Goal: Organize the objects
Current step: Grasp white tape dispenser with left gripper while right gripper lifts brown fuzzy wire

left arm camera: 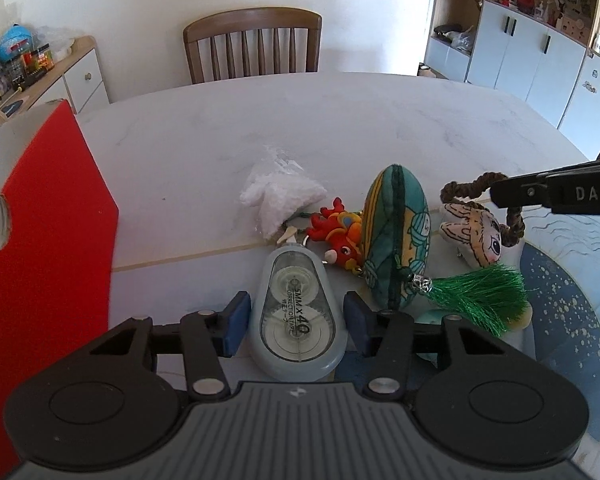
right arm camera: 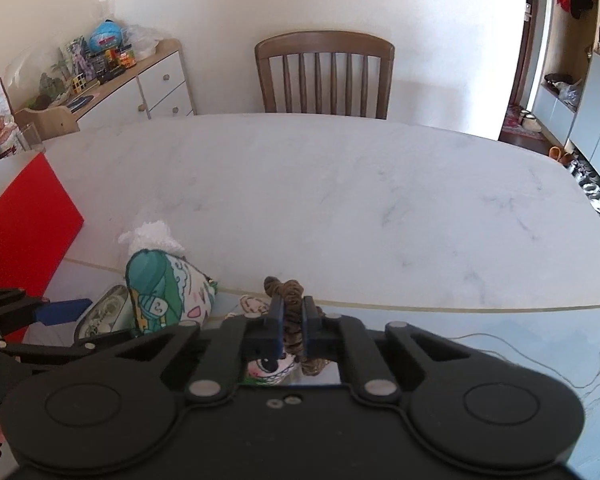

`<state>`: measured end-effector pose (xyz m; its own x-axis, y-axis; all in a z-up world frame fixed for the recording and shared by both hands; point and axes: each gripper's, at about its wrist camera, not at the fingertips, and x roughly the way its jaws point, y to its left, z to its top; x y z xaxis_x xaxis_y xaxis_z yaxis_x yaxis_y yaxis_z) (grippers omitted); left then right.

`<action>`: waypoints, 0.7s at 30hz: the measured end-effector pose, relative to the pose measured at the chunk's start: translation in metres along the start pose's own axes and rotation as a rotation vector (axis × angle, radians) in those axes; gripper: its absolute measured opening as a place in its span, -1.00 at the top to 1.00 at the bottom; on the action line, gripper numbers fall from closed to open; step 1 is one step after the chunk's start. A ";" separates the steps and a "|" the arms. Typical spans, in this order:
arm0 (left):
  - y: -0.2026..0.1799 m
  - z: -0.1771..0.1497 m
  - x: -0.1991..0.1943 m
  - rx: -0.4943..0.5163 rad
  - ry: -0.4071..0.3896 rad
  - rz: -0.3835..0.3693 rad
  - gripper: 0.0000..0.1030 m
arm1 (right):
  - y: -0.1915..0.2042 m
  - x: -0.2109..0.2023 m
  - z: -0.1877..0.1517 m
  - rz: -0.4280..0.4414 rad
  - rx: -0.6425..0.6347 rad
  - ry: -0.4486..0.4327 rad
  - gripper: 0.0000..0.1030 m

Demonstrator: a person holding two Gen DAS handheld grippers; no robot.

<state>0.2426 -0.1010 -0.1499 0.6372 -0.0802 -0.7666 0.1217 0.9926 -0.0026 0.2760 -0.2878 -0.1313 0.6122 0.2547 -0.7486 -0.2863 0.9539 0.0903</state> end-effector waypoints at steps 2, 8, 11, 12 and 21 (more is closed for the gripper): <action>0.000 0.002 -0.003 -0.003 -0.006 -0.005 0.03 | -0.003 -0.007 0.002 0.001 0.011 -0.018 0.88; 0.004 0.007 -0.017 -0.026 -0.021 -0.018 0.03 | -0.011 -0.033 0.009 0.006 0.031 -0.064 0.88; 0.006 0.008 -0.025 -0.036 -0.028 -0.023 0.04 | -0.012 -0.049 0.010 0.012 0.043 -0.079 0.88; 0.006 0.007 -0.028 -0.040 -0.028 -0.025 0.04 | -0.012 -0.053 0.010 0.015 0.046 -0.081 0.88; 0.012 0.002 -0.063 -0.075 -0.059 -0.064 0.04 | 0.004 -0.090 -0.003 0.063 0.043 -0.060 0.88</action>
<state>0.2050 -0.0845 -0.1005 0.6736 -0.1469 -0.7243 0.1082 0.9891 -0.1000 0.2171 -0.3077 -0.0657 0.6377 0.3224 -0.6996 -0.2944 0.9413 0.1655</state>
